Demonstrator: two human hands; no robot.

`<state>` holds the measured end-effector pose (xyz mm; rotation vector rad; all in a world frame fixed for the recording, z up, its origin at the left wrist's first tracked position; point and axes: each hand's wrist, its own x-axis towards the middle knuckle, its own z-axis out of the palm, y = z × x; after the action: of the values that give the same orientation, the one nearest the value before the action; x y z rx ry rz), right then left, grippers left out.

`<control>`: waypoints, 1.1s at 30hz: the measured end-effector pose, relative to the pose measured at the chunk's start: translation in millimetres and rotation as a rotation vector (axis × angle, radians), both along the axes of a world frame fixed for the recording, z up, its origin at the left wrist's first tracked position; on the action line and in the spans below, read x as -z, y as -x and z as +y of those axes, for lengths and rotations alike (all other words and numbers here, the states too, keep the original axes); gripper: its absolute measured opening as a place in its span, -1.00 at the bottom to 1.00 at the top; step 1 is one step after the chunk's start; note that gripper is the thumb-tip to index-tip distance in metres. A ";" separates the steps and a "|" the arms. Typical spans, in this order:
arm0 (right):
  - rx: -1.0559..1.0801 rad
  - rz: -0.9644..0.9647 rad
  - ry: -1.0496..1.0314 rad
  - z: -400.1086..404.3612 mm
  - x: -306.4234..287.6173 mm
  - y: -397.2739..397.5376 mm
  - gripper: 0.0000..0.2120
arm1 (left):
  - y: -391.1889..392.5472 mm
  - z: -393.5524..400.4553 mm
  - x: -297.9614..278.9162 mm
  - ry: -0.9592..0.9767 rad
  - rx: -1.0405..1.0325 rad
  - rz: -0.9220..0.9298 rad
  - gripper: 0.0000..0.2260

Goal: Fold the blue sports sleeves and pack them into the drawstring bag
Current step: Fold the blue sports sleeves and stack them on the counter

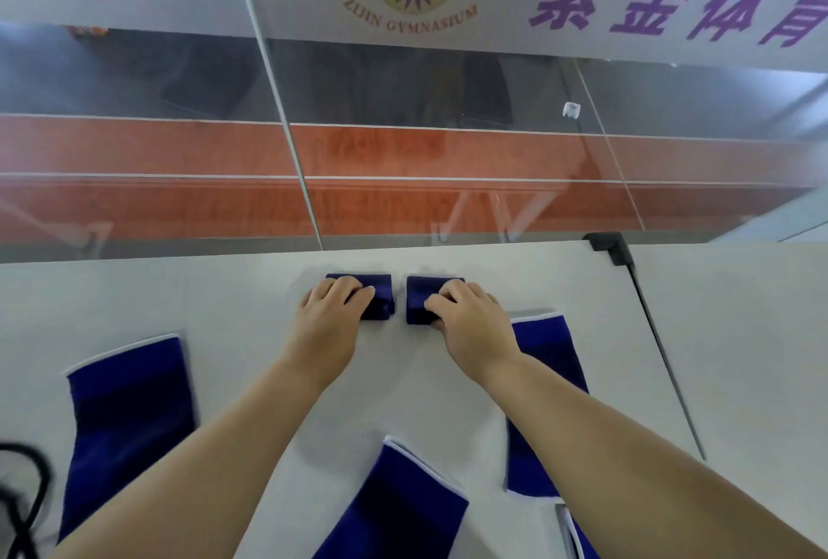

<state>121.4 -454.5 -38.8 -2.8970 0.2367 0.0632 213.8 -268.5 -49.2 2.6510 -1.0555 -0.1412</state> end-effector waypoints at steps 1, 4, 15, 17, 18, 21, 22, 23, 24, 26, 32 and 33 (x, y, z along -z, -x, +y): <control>-0.001 0.012 -0.002 0.4 -0.3 -4.7 -0.74 | -3.1 2.8 0.0 0.003 -0.020 0.005 -0.58; -0.018 0.037 0.010 2.4 -3.9 -16.3 -0.79 | -8.9 7.1 -3.1 -0.021 -0.050 0.016 -0.60; -0.036 0.128 -0.074 -4.3 -59.1 -4.7 -0.69 | 19.5 1.2 -55.0 -0.049 -0.115 0.189 -0.65; -0.031 0.120 -0.119 -6.3 -68.3 12.9 -0.68 | 38.9 3.0 -59.5 -0.040 -0.124 0.227 -0.65; -0.028 0.129 -0.137 -7.6 -70.8 23.3 -0.69 | 49.6 3.9 -60.8 -0.038 -0.135 0.253 -0.65; -0.004 0.177 -0.188 -11.7 -74.0 60.8 -0.69 | 85.5 8.7 -61.7 -0.024 -0.175 0.343 -0.68; 0.009 0.197 -0.203 -13.1 -73.8 75.0 -0.69 | 98.3 11.2 -60.9 -0.008 -0.189 0.374 -0.69; 0.023 0.216 -0.215 -14.7 -72.5 89.8 -0.70 | 111.1 13.8 -59.5 0.013 -0.200 0.398 -0.71; 0.035 0.228 -0.225 -16.4 -70.4 105.1 -0.71 | 124.2 16.9 -57.5 0.032 -0.211 0.420 -0.72; 0.056 0.238 -0.226 -20.6 -62.4 135.3 -0.75 | 150.2 24.0 -52.2 0.059 -0.238 0.458 -0.75; 0.177 0.238 -0.159 -34.8 -36.8 199.4 -0.70 | 216.4 41.2 -28.8 0.021 -0.294 0.448 -0.73; 0.191 0.229 -0.146 -36.6 -34.1 204.1 -0.68 | 224.5 42.9 -26.0 -0.002 -0.286 0.421 -0.72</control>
<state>-82.7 -491.1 -4.7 -2.7055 0.5241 0.3641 -10.8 -225.6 -23.2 2.5749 -0.5378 -0.6053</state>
